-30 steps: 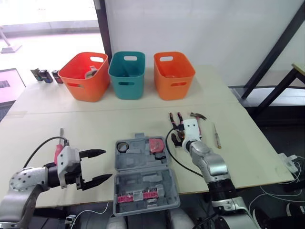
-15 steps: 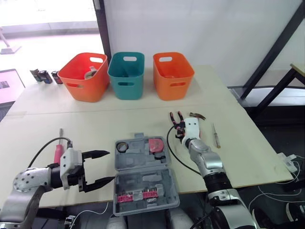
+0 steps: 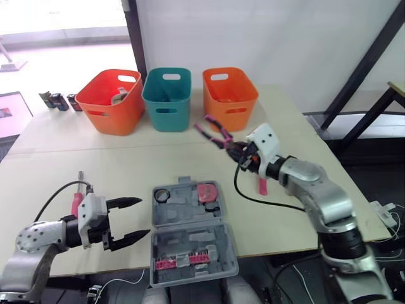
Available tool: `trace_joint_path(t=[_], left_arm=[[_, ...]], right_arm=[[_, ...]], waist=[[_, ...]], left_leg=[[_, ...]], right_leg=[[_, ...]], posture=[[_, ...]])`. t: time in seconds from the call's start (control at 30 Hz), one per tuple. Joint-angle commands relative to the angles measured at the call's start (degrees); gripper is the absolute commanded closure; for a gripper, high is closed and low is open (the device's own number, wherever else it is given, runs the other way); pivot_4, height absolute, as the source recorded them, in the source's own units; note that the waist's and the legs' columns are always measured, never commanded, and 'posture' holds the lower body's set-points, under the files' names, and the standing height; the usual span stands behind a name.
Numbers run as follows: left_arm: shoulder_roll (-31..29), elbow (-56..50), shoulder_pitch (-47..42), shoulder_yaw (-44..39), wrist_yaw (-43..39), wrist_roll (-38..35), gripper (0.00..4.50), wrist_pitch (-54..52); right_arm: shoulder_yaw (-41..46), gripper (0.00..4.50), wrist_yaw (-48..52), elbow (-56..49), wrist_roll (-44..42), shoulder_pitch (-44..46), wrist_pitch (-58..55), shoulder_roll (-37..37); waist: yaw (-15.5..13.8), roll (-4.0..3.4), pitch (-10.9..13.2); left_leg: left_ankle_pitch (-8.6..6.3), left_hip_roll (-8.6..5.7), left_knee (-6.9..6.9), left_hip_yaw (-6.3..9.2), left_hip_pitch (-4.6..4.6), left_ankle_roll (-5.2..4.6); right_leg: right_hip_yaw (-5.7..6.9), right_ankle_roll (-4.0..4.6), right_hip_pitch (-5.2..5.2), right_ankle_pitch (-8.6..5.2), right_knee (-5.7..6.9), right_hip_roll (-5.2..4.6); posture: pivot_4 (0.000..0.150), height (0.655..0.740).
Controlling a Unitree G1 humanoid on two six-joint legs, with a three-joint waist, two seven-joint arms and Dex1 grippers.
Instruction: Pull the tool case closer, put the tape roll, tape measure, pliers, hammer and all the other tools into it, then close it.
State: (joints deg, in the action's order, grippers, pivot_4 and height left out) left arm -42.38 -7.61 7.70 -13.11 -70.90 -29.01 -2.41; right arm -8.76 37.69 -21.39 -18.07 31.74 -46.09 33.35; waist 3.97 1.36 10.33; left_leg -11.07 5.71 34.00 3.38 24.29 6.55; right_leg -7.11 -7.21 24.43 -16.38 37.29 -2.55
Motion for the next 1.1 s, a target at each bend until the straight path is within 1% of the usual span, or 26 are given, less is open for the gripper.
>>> trace_joint_path(t=[0.03, 0.1, 0.17, 0.3, 0.37, 0.57, 0.77, 1.1], left_arm=[[-1.38, 2.27, 0.83, -2.8, -1.91, -1.23, 0.0, 0.96], [-1.79, 3.67, 0.93, -3.18, -2.65, -1.0, 0.0, 1.67], [-2.25, 4.35, 0.97, -3.31, -3.04, -0.54, 0.0, 2.15], [-2.3, 2.66, 0.69, -2.71, -2.04, -0.64, 0.0, 1.16], [-2.19, 1.96, 0.61, -2.26, -1.51, -0.55, 0.0, 0.75], [-1.89, 2.13, -0.07, -0.78, -1.28, -0.15, 0.0, 0.32], [-2.09, 2.53, -0.25, -0.91, -1.69, -0.5, 0.0, 0.73], [-2.22, 0.48, 0.09, -0.88, -0.61, -0.58, 0.0, -0.1]], right_arm=[[-5.6, 3.52, 11.02, -5.01, -3.15, 5.12, -4.35, 6.65], [-8.92, 3.52, 14.06, -4.94, -3.21, 8.01, -5.91, 8.73], [-14.62, 3.52, 16.35, -3.2, -0.96, 12.73, -7.42, 9.43], [-22.74, 3.52, 19.52, 0.55, 2.61, 19.51, -7.56, 7.94], [-24.89, 3.52, 20.74, 1.68, 3.59, 21.22, -7.21, 7.2], [-33.87, 3.52, 23.87, 9.92, 11.3, 27.48, -3.56, 3.66], [-36.79, 3.52, 25.49, 13.78, 14.54, 30.11, -3.47, -1.31], [-38.11, 3.52, 26.8, 18.73, 17.63, 29.72, -2.07, -6.94]], waist=[[0.0, 0.0, 0.01], [0.0, 0.02, 0.04], [0.04, 0.01, 0.04], [0.04, 0.01, 0.03], [-0.11, 0.02, 0.03], [0.01, 0.01, 0.04], [0.06, 0.01, 0.04], [0.0, 0.01, 0.04]], left_leg=[[0.0, -0.01, 0.01, 0.0, 0.01, 0.0], [0.0, -0.02, 0.1, -0.02, 0.04, 0.0], [0.0, -0.01, 0.14, -0.02, 0.04, 0.0], [0.0, -0.01, 0.15, -0.04, 0.04, 0.01], [0.0, -0.01, 0.13, -0.04, 0.1, 0.01], [0.0, -0.01, 0.05, -0.03, 0.14, 0.01], [0.0, -0.01, 0.05, -0.03, 0.14, 0.01], [0.01, -0.01, 0.07, -0.02, 0.13, 0.01]], right_leg=[[0.0, 0.01, 0.0, 0.0, -0.03, -0.01], [0.0, 0.03, 0.02, 0.02, -0.04, -0.05], [0.0, 0.08, 0.04, 0.04, -0.04, -0.05], [0.0, 0.16, 0.1, 0.1, -0.03, -0.05], [0.0, 0.14, 0.15, 0.09, -0.03, -0.04], [0.03, 0.04, 0.18, 0.04, 0.0, -0.02], [0.02, 0.04, 0.2, 0.05, 0.03, -0.02], [0.04, 0.03, 0.19, 0.06, 0.09, -0.01]], posture=[[0.15, 0.74], [0.15, 0.74], [0.15, 0.74], [0.15, 0.74], [0.15, 0.74], [0.15, 0.74], [0.15, 0.74], [0.15, 0.74]])
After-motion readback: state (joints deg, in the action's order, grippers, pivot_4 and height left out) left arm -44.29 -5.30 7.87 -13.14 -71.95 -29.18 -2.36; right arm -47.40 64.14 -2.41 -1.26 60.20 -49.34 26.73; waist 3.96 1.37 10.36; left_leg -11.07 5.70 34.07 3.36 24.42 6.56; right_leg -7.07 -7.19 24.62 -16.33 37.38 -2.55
